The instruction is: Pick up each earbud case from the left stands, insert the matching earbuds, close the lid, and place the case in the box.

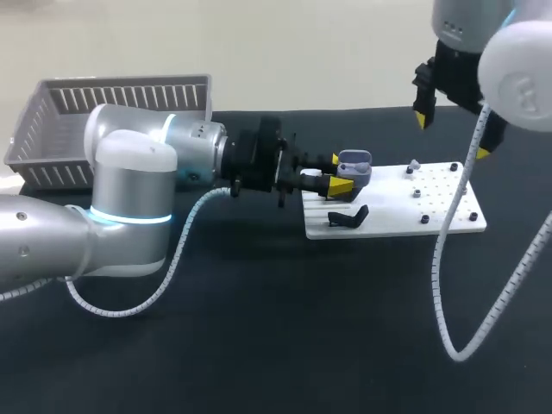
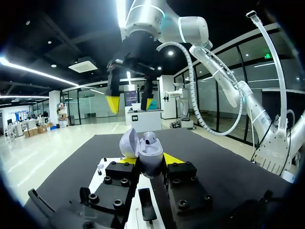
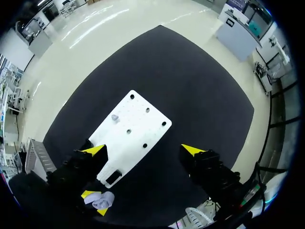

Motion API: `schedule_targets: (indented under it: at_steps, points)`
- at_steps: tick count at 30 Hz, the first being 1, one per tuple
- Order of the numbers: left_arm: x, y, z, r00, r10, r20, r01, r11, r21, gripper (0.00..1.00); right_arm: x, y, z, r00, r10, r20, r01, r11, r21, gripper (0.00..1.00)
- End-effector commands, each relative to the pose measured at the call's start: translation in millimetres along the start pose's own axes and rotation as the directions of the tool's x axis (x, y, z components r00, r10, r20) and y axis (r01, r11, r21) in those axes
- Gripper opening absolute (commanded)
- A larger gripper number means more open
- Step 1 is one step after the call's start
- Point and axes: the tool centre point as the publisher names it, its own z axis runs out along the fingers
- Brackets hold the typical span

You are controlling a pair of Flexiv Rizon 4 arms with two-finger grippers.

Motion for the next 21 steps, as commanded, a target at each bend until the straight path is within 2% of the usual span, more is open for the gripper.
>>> schedule_targets:
  at_steps: [1,6,21]
  points:
    - [0.8,-0.5,0.0,1.000,0.003,0.002,-0.003,1.000,-0.002,0.00,-12.5,17.1,13.9,0.999,-0.028,-0.018,0.028,0.999,0.036,1.00]
    - [0.8,-0.5,0.0,1.000,0.003,0.002,-0.003,1.000,-0.002,0.00,-30.0,21.6,20.9,0.993,-0.090,-0.074,0.090,0.996,-0.004,1.00]
    - [0.8,-0.5,0.0,1.000,0.003,0.002,-0.003,1.000,-0.002,0.00,-30.0,21.6,20.9,0.993,-0.090,-0.074,0.090,0.996,-0.004,1.00]
